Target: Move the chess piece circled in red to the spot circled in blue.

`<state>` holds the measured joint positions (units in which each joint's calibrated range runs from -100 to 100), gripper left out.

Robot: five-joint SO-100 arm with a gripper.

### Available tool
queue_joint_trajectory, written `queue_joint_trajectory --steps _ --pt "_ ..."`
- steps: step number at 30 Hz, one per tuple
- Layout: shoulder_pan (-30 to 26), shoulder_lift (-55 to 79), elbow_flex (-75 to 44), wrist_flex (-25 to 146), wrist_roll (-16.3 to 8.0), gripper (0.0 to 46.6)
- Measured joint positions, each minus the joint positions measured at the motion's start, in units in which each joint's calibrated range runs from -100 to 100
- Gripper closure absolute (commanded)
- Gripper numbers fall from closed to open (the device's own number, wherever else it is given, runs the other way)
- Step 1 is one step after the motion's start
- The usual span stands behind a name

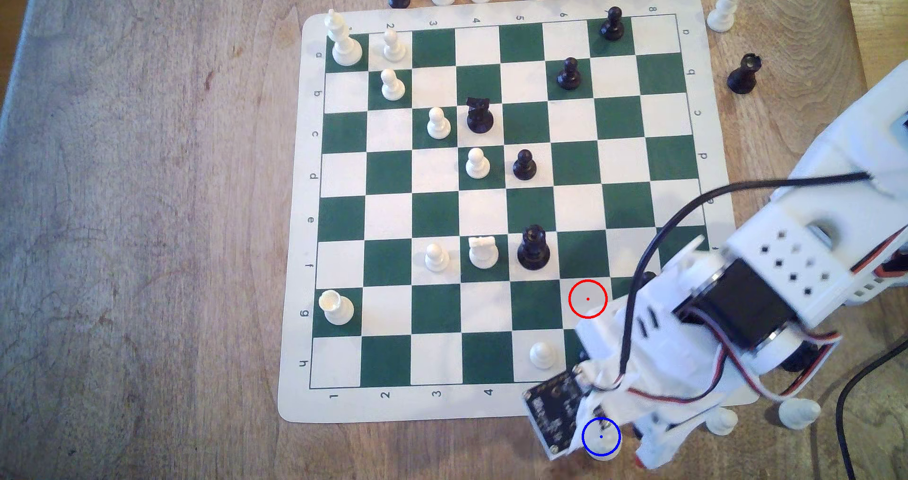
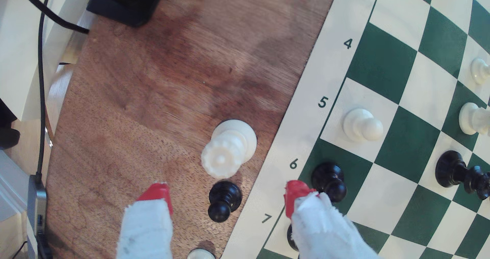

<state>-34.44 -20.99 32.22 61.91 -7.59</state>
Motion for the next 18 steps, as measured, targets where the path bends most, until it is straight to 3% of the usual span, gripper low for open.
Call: queue_joint_trajectory --steps 14,18 --pt "-0.81 -18.94 14.37 0.48 0.00 24.0" --pt "1.33 -29.58 21.06 0.80 0.00 39.4"
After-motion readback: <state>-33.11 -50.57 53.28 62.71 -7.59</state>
